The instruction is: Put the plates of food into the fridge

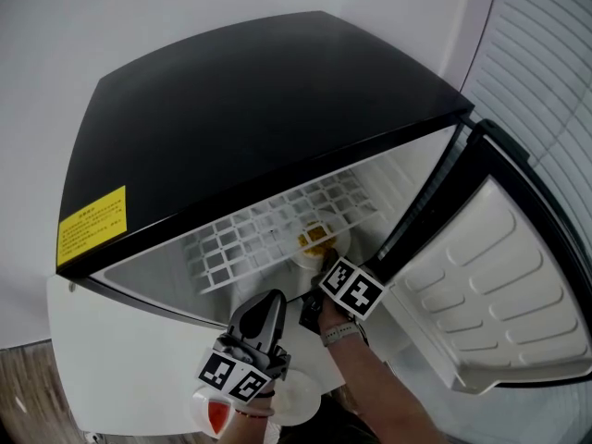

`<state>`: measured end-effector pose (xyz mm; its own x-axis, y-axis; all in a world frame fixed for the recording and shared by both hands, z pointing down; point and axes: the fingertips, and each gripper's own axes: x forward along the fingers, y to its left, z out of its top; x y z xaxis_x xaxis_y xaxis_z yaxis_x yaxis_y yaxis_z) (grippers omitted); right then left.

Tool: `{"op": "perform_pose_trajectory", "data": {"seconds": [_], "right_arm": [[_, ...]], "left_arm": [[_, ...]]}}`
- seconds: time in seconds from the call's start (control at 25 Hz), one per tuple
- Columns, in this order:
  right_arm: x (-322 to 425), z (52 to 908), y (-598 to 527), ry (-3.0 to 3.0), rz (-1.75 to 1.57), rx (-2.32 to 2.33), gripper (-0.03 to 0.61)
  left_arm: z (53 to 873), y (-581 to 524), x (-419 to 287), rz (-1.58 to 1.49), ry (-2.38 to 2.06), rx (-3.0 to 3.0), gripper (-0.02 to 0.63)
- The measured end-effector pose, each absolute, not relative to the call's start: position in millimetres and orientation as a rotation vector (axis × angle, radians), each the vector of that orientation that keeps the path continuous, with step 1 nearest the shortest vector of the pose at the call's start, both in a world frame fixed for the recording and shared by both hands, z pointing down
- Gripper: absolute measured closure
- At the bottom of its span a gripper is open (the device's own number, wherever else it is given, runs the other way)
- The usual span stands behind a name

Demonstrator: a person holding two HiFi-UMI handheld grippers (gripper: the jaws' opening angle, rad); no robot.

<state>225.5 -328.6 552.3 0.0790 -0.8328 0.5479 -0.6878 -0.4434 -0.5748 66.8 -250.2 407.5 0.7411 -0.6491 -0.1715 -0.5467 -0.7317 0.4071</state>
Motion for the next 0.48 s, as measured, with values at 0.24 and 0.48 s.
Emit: {"op": "perform_pose_trajectory", "data": {"seconds": [0.24,0.48], "right_arm": [[227.0,550.5,-330.1,1.741,-1.185,-2.301,0.447],[226.2,546.1,-332.7,1.863,-1.079,-2.370,0.347]], "left_arm": [[407.6,-248.8,66.9,-0.440,-0.927,2.602,0.607],[408.5,-243.5,69.5,-0.431,-0.928,2.598,0.607]]}}
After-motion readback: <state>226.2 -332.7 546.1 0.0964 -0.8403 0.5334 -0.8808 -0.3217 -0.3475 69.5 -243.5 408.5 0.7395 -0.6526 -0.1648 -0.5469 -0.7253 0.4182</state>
